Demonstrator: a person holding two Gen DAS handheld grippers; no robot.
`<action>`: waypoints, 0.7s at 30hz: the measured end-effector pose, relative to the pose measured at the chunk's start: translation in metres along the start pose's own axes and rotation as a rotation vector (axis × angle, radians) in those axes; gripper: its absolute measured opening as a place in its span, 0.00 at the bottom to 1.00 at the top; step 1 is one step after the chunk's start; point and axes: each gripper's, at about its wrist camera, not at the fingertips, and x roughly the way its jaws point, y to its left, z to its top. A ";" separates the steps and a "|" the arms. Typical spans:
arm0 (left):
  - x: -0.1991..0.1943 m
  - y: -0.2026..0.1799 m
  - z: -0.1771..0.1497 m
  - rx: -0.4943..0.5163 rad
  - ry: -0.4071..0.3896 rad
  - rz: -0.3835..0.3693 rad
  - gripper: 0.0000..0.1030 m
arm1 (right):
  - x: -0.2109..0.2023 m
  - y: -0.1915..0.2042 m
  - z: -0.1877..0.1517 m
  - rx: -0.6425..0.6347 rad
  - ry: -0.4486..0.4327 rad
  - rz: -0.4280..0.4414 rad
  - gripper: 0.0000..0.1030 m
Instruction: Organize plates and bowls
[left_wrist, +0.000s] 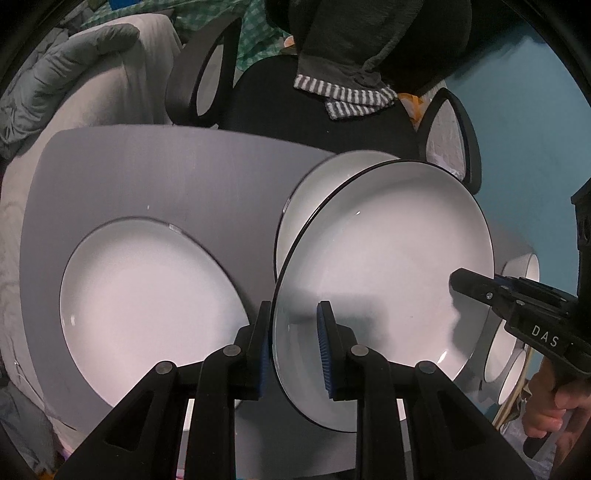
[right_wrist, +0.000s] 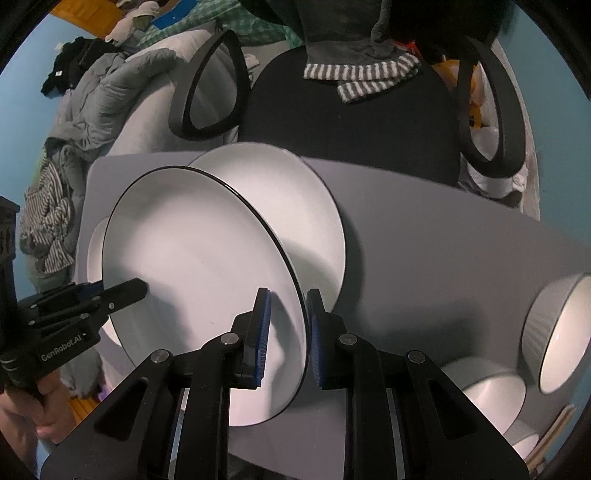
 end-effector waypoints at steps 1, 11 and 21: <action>0.001 0.000 0.003 -0.002 0.002 0.001 0.22 | 0.001 0.000 0.005 -0.006 0.002 -0.002 0.19; 0.011 -0.001 0.025 0.004 0.032 0.040 0.22 | 0.015 -0.009 0.030 0.000 0.030 0.008 0.19; 0.021 -0.002 0.033 0.003 0.070 0.052 0.22 | 0.025 -0.014 0.032 0.007 0.060 0.007 0.19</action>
